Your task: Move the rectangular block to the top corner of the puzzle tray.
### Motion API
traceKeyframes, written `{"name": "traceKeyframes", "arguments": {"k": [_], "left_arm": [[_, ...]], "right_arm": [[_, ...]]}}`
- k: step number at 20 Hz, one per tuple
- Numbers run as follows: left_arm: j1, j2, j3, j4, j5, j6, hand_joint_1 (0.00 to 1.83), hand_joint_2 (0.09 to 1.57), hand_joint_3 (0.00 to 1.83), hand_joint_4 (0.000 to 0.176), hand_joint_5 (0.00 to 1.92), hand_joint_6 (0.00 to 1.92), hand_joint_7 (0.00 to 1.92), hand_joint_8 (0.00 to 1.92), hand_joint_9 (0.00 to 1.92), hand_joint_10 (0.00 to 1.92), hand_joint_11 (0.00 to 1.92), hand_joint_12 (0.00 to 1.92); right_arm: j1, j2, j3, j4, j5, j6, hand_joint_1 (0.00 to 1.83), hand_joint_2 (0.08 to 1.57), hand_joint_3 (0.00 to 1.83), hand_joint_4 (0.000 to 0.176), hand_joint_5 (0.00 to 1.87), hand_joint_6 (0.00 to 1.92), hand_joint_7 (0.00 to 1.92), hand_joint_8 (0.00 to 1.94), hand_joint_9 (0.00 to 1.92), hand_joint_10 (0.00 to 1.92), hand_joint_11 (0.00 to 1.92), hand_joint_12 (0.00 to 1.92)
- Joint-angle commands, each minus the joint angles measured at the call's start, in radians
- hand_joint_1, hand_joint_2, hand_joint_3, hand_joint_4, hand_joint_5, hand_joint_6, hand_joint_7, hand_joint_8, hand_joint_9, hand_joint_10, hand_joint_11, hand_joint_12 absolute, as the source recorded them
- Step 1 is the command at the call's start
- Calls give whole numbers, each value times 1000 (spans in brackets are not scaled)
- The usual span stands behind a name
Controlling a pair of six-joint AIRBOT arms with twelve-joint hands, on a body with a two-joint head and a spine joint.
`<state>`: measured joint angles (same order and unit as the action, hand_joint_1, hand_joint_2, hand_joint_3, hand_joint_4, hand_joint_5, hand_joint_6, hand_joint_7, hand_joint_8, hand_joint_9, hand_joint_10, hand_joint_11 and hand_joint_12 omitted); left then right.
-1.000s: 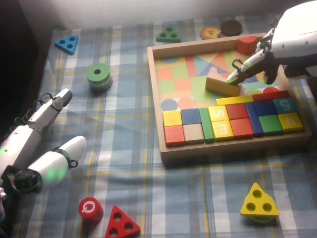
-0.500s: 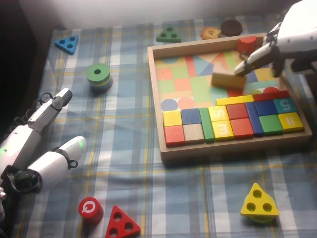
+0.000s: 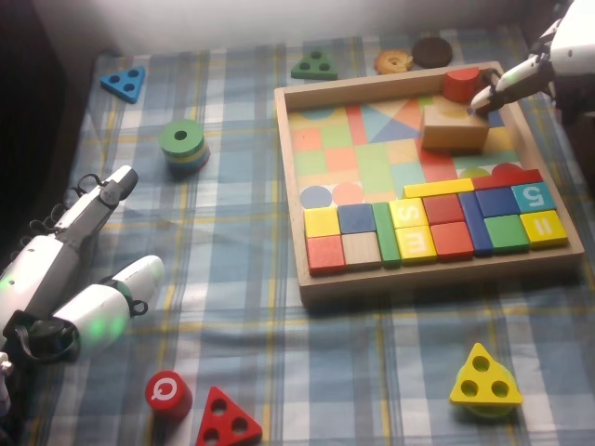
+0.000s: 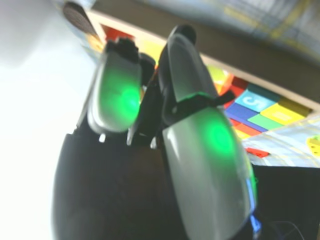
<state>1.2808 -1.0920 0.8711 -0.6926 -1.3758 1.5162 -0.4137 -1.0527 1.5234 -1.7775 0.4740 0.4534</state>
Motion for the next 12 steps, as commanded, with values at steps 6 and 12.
{"name": "traceKeyframes", "arguments": {"k": [6,12], "left_arm": [[-3,7,2,36,-109,-6,630,1352,0,83,147,2,76,2,26,3,0,0],[-2,6,0,36,-110,-6,599,1360,2,94,129,1,67,0,20,0,0,0]], "right_arm": [[14,-3,7,23,-24,-4,1548,1208,1,7,368,1,1213,1941,1419,1921,1494,1921],[18,8,-5,21,-43,-5,1527,1208,0,5,368,3,1199,1941,1394,1921,1457,1921]]}}
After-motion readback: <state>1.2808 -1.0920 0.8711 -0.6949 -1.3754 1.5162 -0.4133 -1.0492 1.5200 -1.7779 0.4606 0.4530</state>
